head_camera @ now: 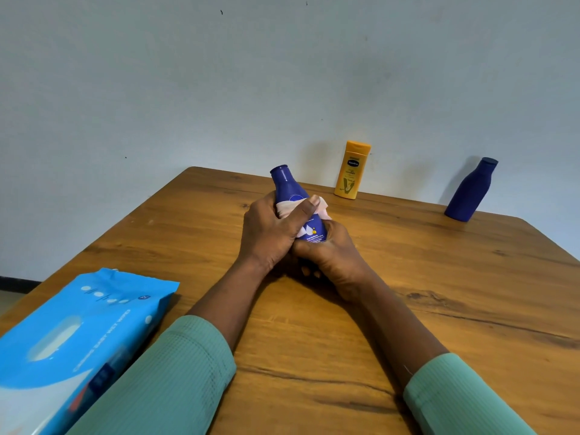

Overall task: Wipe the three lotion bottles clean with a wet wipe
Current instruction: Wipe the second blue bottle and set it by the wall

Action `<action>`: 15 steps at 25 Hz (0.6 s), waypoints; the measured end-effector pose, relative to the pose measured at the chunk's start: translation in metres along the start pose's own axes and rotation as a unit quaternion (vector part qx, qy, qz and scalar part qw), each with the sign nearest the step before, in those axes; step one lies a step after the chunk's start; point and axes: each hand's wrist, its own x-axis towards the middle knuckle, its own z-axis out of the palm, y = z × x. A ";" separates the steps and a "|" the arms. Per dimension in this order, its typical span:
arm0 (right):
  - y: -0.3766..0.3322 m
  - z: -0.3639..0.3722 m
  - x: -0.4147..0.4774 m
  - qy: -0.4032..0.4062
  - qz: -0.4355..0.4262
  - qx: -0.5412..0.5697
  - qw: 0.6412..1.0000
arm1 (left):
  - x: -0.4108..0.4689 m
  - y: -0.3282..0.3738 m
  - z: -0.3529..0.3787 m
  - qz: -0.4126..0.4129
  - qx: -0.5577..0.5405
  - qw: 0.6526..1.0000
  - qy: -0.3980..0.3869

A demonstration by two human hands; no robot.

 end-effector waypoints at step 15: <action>0.007 0.012 0.001 0.106 -0.084 -0.297 0.945 | 0.001 0.010 0.011 -0.121 -0.110 0.986 -0.020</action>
